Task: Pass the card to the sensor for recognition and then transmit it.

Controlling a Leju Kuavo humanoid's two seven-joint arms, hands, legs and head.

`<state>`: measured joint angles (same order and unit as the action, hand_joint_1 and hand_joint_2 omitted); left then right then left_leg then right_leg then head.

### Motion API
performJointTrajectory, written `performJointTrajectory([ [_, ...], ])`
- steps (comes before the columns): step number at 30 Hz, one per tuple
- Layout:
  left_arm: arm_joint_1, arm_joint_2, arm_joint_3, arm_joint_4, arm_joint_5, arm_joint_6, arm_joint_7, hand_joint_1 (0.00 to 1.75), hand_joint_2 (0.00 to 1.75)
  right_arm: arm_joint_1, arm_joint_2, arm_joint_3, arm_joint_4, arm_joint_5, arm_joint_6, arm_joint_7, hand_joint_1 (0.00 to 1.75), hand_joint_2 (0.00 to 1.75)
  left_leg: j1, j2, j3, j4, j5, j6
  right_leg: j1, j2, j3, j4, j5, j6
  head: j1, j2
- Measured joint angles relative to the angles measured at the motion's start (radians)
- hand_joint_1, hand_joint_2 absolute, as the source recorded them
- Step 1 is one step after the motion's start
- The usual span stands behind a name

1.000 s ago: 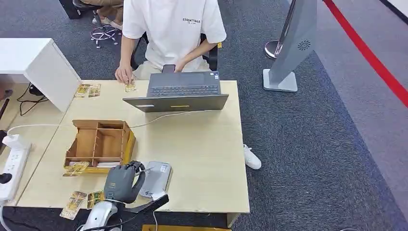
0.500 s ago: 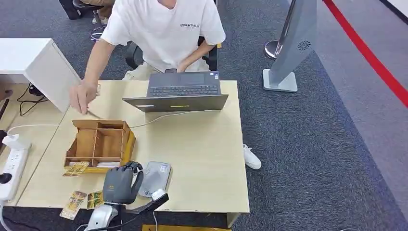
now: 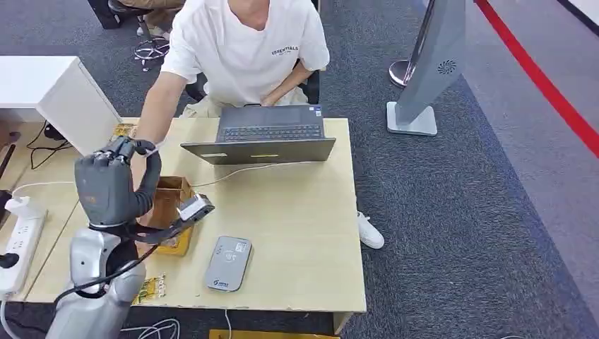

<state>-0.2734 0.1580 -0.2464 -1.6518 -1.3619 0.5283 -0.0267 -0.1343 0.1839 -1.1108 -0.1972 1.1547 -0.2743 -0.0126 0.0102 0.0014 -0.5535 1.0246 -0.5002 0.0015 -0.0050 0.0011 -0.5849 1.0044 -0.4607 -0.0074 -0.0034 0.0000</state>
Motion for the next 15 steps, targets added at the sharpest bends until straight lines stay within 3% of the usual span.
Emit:
performJointTrajectory([
  [4, -0.111, 0.028, 0.024, 0.026, -0.071, -0.048, 0.038, 1.75, 1.75, -0.006, 0.000, 0.012, 0.000, 0.008, -0.001, 0.005, 0.00, 1.75, 0.000, 0.000, 0.000, 0.000, 0.001, 0.000, 0.000, 0.000, 0.000, 0.000, 0.000, 0.000, 0.000, 0.000],
  [9, -0.280, 0.080, 0.065, 0.240, -0.133, -0.050, 0.101, 1.75, 1.75, -0.023, 0.010, 0.015, 0.000, 0.008, -0.022, 0.023, 0.00, 1.75, 0.001, 0.002, 0.000, 0.000, 0.002, -0.002, 0.001, 0.002, -0.001, 0.001, 0.002, -0.003, 0.000, 0.000],
  [15, -0.353, 0.110, 0.091, 0.403, -0.145, -0.051, 0.135, 1.75, 1.75, -0.029, 0.015, 0.016, 0.000, 0.007, -0.022, 0.024, 0.00, 1.75, 0.001, 0.001, -0.001, 0.000, 0.002, -0.002, 0.001, 0.002, -0.001, 0.001, 0.002, -0.003, 0.000, 0.000],
])
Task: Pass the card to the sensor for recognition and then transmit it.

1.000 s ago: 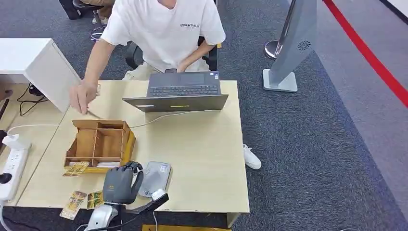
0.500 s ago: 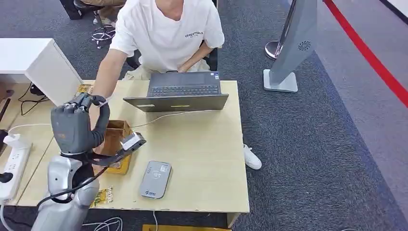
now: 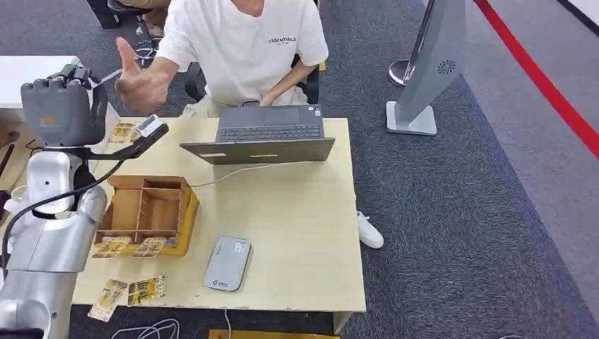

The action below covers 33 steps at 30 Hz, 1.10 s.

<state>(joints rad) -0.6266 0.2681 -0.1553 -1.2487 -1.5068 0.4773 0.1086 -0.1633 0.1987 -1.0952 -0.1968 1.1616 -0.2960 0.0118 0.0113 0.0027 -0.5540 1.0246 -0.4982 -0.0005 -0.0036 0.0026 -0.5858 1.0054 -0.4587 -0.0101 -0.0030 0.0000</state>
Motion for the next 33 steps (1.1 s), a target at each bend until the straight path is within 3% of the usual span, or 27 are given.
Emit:
performJointTrajectory([
  [3, -0.022, 0.013, 0.022, 0.078, 0.007, 0.008, 0.017, 1.75, 1.75, -0.001, 0.003, 0.000, 0.000, -0.003, 0.000, 0.004, 0.00, 1.75, 0.000, 0.000, 0.000, 0.000, 0.000, 0.000, 0.000, 0.000, 0.000, 0.000, 0.000, 0.000, 0.000, 0.000],
  [4, -0.021, 0.018, 0.030, 0.099, 0.011, 0.010, 0.016, 0.00, 1.75, -0.002, 0.003, 0.000, 0.001, -0.003, 0.000, 0.006, 0.00, 1.75, 0.000, 0.000, 0.000, 0.000, 0.000, 0.000, 0.000, 0.000, 0.000, 0.000, 0.000, 0.000, 0.000, 0.000],
  [12, -0.014, 0.030, 0.052, 0.194, 0.034, 0.043, 0.011, 0.00, 1.75, -0.004, 0.006, 0.000, 0.003, -0.007, 0.003, 0.005, 0.00, 1.75, 0.000, 0.000, -0.001, 0.000, 0.000, 0.000, 0.000, 0.000, -0.001, 0.000, 0.000, 0.000, 0.000, 0.000],
  [22, 0.051, 0.018, 0.059, 0.167, 0.097, 0.062, -0.048, 0.00, 1.75, -0.003, 0.006, 0.000, 0.003, -0.021, 0.003, -0.002, 0.00, 1.75, 0.000, 0.000, 0.000, 0.000, 0.000, 0.000, 0.000, 0.000, -0.001, 0.000, 0.000, 0.000, 0.000, 0.000],
  [26, 0.125, -0.005, 0.059, 0.056, 0.132, 0.040, -0.086, 0.00, 1.75, 0.004, 0.000, 0.000, 0.003, -0.022, 0.029, -0.018, 0.00, 1.75, 0.000, 0.000, 0.000, 0.000, 0.000, 0.000, 0.000, 0.000, -0.001, 0.000, 0.000, 0.000, -0.001, 0.000],
  [29, 0.221, -0.018, 0.037, -0.099, 0.146, 0.003, -0.117, 0.00, 1.75, 0.015, -0.006, -0.003, 0.003, -0.042, 0.028, -0.026, 0.00, 1.75, 0.000, 0.001, -0.001, 0.000, -0.002, 0.001, 0.000, 0.001, -0.001, -0.001, -0.001, 0.000, 0.000, 0.000],
  [33, 0.373, -0.025, -0.027, -0.282, 0.133, 0.015, -0.130, 0.00, 1.75, 0.030, -0.012, -0.008, 0.003, -0.060, 0.024, -0.034, 0.00, 1.75, 0.000, 0.002, -0.001, 0.000, -0.003, 0.001, 0.000, 0.002, -0.001, -0.001, -0.002, 0.001, -0.001, 0.000],
])
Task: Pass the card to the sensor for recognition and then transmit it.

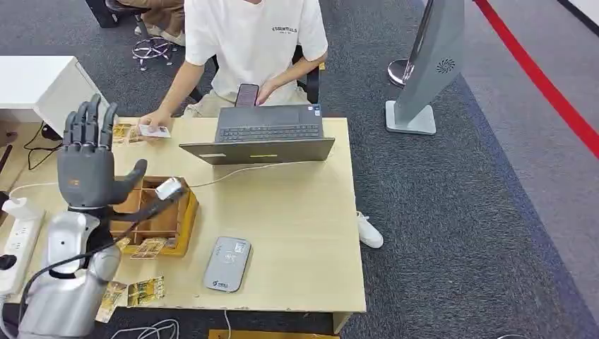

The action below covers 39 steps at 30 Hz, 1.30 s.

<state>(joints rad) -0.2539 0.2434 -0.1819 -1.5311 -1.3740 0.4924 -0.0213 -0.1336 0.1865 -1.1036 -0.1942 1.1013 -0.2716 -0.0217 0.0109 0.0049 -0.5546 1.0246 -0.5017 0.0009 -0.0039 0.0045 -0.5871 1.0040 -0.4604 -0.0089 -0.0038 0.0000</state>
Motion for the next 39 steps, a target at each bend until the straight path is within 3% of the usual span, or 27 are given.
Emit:
performJointTrajectory([
  [4, 0.135, 0.002, -0.079, -0.117, -0.019, 0.053, -0.003, 0.00, 1.75, 0.010, -0.004, -0.004, 0.000, -0.010, -0.002, -0.007, 0.00, 1.75, 0.000, 0.000, 0.000, 0.000, -0.001, 0.000, 0.000, 0.000, 0.000, 0.000, -0.001, 0.002, 0.000, 0.000],
  [9, 0.226, 0.022, -0.139, -0.152, -0.030, 0.108, -0.008, 0.00, 1.75, 0.013, -0.009, -0.007, 0.000, -0.011, -0.002, -0.011, 0.00, 1.75, 0.000, -0.001, 0.000, 0.000, -0.001, 0.000, 0.000, -0.001, 0.001, 0.000, -0.001, 0.002, 0.000, 0.000],
  [15, 0.352, 0.068, -0.213, -0.137, 0.000, 0.173, -0.023, 0.00, 1.75, 0.017, -0.013, -0.014, 0.000, -0.011, -0.002, -0.010, 0.00, 1.75, 0.000, 0.000, 0.000, -0.001, -0.001, -0.001, 0.000, 0.000, 0.000, 0.000, -0.002, 0.001, 0.000, 0.000],
  [25, 0.425, 0.131, -0.298, -0.013, 0.050, 0.193, 0.023, 0.00, 1.75, 0.017, -0.015, -0.016, 0.000, -0.011, 0.000, -0.009, 0.00, 1.75, 0.000, 0.000, 0.000, -0.001, -0.001, -0.001, 0.000, 0.000, 0.001, 0.000, -0.002, 0.001, 0.000, 0.000],
  [33, 0.465, 0.161, -0.287, -0.001, -0.022, 0.198, 0.051, 0.00, 1.75, 0.013, -0.015, -0.017, 0.000, -0.006, -0.022, 0.004, 0.00, 1.75, 0.001, -0.001, 0.000, -0.001, -0.001, -0.001, 0.000, -0.001, 0.001, 0.000, -0.002, 0.001, 0.001, 0.000],
  [39, 0.530, 0.164, -0.166, -0.041, -0.065, 0.198, -0.022, 0.00, 1.75, 0.010, -0.015, -0.017, 0.000, 0.005, -0.022, 0.009, 0.00, 1.75, 0.001, -0.001, 0.000, -0.001, -0.001, -0.001, 0.000, -0.001, 0.001, 0.000, -0.002, 0.001, 0.001, 0.000],
])
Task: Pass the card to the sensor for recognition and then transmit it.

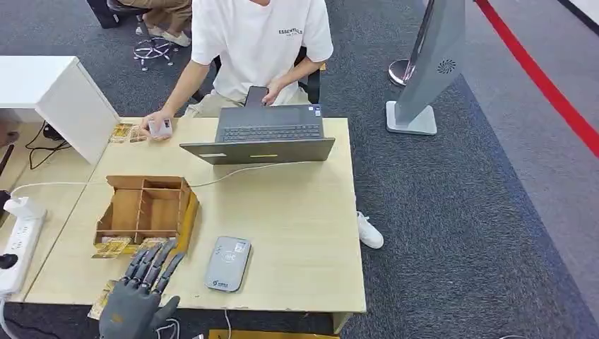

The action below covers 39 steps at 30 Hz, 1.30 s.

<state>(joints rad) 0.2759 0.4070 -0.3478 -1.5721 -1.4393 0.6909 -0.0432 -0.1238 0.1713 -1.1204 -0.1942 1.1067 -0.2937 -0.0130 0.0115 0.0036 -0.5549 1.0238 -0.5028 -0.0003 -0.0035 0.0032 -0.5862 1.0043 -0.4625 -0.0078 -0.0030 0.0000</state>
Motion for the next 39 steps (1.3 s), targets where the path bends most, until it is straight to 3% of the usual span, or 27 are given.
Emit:
performJointTrajectory([
  [3, 0.027, -0.013, 0.089, -0.018, 0.004, 0.000, -0.071, 0.00, 1.75, -0.002, 0.000, 0.000, 0.000, 0.001, 0.000, 0.001, 0.00, 1.75, 0.000, 0.000, 0.000, 0.000, 0.000, 0.000, 0.000, 0.000, 0.000, 0.000, 0.000, 0.000, 0.000, 0.000],
  [10, 0.043, -0.099, 0.321, -0.018, 0.027, 0.000, -0.257, 0.00, 1.75, -0.003, 0.000, 0.000, 0.000, 0.001, 0.000, 0.001, 0.00, 1.75, 0.000, 0.000, 0.000, 0.000, 0.000, 0.000, 0.000, -0.001, 0.000, 0.000, 0.000, 0.000, 0.000, 0.000],
  [16, 0.035, -0.168, 0.482, 0.018, 0.035, 0.000, -0.366, 0.00, 1.75, -0.003, 0.000, 0.004, 0.000, 0.002, 0.001, 0.002, 0.00, 1.75, 0.000, 0.000, 0.000, 0.000, 0.000, 0.000, 0.000, -0.001, 0.000, 0.000, 0.000, 0.000, 0.000, 0.000],
  [25, -0.003, -0.221, 0.589, 0.092, 0.014, 0.000, -0.394, 0.00, 1.75, -0.004, 0.000, 0.017, 0.000, 0.005, 0.002, 0.003, 0.00, 1.75, 0.000, 0.000, 0.000, 0.000, 0.000, 0.000, 0.000, -0.001, 0.000, 0.000, 0.000, 0.000, 0.000, 0.000],
  [39, -0.080, -0.270, 0.589, 0.174, -0.015, 0.000, -0.397, 0.00, 1.75, -0.014, 0.003, 0.025, 0.000, 0.017, 0.002, 0.011, 0.00, 1.75, 0.000, -0.001, 0.001, 0.000, 0.000, 0.000, 0.000, -0.002, 0.000, 0.000, 0.000, 0.000, 0.000, 0.000],
])
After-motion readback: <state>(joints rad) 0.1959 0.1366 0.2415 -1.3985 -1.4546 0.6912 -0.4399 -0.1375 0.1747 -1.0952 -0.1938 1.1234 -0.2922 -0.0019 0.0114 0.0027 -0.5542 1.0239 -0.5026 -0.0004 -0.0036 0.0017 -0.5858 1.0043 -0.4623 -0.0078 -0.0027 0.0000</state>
